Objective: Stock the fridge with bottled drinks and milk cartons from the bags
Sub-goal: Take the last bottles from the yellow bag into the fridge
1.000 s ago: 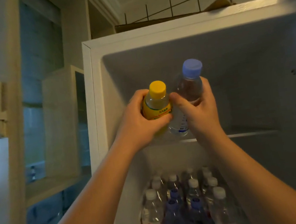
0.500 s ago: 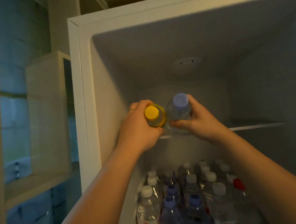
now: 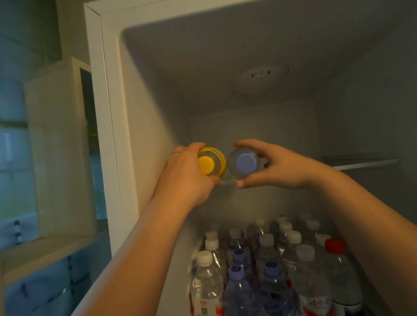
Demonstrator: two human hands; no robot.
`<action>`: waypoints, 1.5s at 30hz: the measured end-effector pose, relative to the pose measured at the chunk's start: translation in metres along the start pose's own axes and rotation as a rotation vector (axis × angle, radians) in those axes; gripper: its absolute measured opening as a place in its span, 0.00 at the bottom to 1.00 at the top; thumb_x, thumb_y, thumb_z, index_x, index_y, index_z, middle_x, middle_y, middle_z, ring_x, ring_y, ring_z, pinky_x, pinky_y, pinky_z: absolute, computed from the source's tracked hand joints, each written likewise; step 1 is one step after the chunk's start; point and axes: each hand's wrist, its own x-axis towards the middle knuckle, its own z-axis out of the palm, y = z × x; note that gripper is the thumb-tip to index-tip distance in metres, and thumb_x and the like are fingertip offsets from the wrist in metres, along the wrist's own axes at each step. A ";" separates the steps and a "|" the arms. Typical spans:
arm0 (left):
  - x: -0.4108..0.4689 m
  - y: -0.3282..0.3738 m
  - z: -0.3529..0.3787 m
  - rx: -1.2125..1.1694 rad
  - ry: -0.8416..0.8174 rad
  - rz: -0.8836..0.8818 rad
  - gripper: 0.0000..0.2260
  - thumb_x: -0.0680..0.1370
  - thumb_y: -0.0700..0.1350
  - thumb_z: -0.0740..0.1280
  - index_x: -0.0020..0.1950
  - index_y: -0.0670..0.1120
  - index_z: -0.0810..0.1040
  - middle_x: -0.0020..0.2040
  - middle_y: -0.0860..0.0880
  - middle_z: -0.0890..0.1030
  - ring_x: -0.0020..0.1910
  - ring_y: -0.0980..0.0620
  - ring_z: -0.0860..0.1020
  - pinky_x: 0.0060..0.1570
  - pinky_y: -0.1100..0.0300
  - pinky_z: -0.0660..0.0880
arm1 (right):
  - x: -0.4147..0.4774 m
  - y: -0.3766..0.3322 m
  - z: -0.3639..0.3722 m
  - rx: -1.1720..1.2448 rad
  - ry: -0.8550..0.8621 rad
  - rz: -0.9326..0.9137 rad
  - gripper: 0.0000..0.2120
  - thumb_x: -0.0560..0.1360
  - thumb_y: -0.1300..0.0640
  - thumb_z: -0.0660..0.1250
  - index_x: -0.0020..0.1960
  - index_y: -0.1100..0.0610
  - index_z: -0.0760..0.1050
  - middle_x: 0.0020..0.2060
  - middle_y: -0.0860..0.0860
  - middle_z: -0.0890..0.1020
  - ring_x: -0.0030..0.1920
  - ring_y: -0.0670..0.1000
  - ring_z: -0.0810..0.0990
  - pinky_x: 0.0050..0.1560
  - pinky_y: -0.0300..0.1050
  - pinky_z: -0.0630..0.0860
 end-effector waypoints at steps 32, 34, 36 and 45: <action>0.057 0.019 -0.009 0.703 -0.271 0.043 0.16 0.78 0.40 0.62 0.65 0.38 0.76 0.64 0.38 0.77 0.61 0.37 0.78 0.57 0.45 0.77 | 0.089 0.009 0.026 -0.213 -0.080 0.242 0.34 0.76 0.44 0.67 0.75 0.61 0.63 0.70 0.57 0.72 0.67 0.57 0.72 0.65 0.48 0.68; 0.060 0.018 -0.007 0.714 -0.270 0.043 0.16 0.79 0.40 0.62 0.65 0.38 0.76 0.65 0.38 0.77 0.61 0.37 0.77 0.57 0.46 0.76 | 0.089 0.009 0.024 -0.213 -0.086 0.249 0.34 0.76 0.44 0.68 0.75 0.60 0.63 0.69 0.57 0.72 0.66 0.57 0.73 0.64 0.48 0.69; 0.061 0.017 -0.004 0.721 -0.266 0.038 0.16 0.79 0.40 0.62 0.66 0.39 0.76 0.65 0.38 0.77 0.61 0.36 0.77 0.57 0.45 0.76 | 0.087 0.009 0.023 -0.193 -0.079 0.252 0.35 0.76 0.44 0.67 0.75 0.61 0.62 0.71 0.57 0.71 0.68 0.57 0.72 0.66 0.48 0.68; 0.050 0.014 0.007 0.657 -0.223 -0.002 0.16 0.80 0.40 0.60 0.67 0.39 0.75 0.67 0.38 0.75 0.64 0.36 0.76 0.60 0.46 0.74 | 0.052 -0.003 0.024 -0.324 0.083 0.186 0.25 0.78 0.45 0.64 0.70 0.57 0.72 0.65 0.59 0.77 0.64 0.60 0.75 0.55 0.45 0.71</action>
